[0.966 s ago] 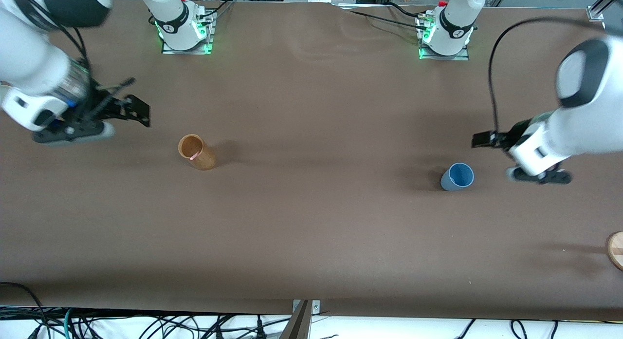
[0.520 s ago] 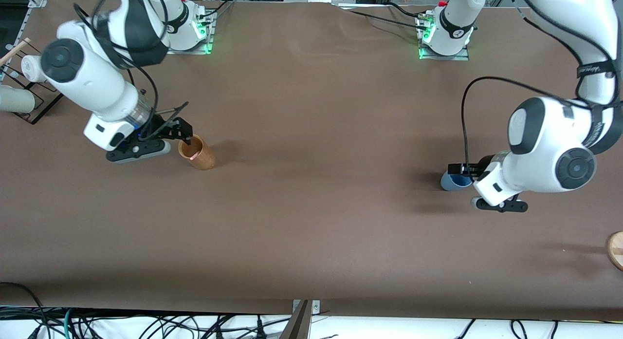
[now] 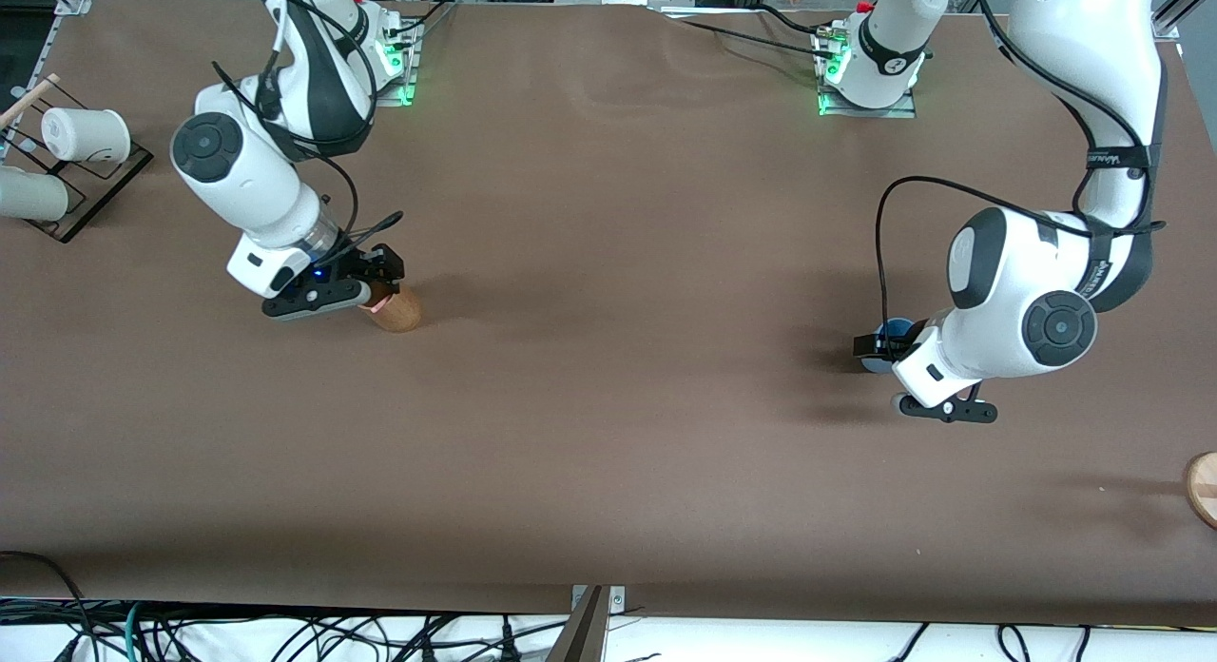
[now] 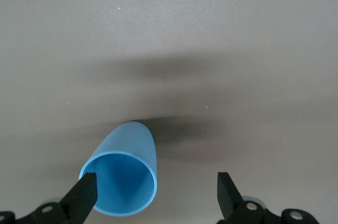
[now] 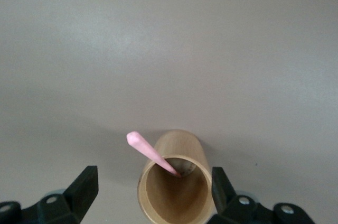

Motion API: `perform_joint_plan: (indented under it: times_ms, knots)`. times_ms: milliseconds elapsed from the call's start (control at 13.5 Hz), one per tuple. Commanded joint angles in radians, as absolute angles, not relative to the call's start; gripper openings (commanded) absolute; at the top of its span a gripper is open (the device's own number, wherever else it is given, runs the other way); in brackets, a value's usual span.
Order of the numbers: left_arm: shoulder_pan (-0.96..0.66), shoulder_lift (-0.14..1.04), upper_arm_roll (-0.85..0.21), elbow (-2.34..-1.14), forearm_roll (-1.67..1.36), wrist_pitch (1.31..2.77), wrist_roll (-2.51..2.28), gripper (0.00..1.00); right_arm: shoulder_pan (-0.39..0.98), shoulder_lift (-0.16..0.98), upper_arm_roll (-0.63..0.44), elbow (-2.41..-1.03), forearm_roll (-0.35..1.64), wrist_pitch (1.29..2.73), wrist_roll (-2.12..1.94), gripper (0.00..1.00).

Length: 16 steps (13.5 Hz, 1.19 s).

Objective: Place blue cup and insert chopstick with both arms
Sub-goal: 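Grasp the pink chopstick with the right gripper while the left gripper grasps the cup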

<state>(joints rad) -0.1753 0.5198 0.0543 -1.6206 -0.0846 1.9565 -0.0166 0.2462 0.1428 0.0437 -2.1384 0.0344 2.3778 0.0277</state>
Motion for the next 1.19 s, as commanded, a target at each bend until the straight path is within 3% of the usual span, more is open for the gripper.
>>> perform_joint_plan:
  times_ms: [0,372,966,1115]
  knots:
    - [-0.183,0.495,0.058,-1.684,-0.061,2.017,-0.021,1.0,0.247,0.138,0.049,-2.2,0.041,2.46,0.034,0.88]
    - [-0.198,0.477,0.058,-1.753,-0.06,2.069,-0.021,1.0,0.248,0.163,0.048,-2.215,0.04,2.508,0.031,0.76]
    - [-0.209,0.431,0.058,-1.934,-0.04,2.267,-0.02,0.98,0.249,0.164,0.048,-2.206,0.038,2.503,0.025,0.04]
    - [-0.201,0.433,0.058,-1.95,-0.04,2.299,-0.02,0.32,0.249,0.152,0.049,-2.192,0.038,2.497,0.018,0.0]
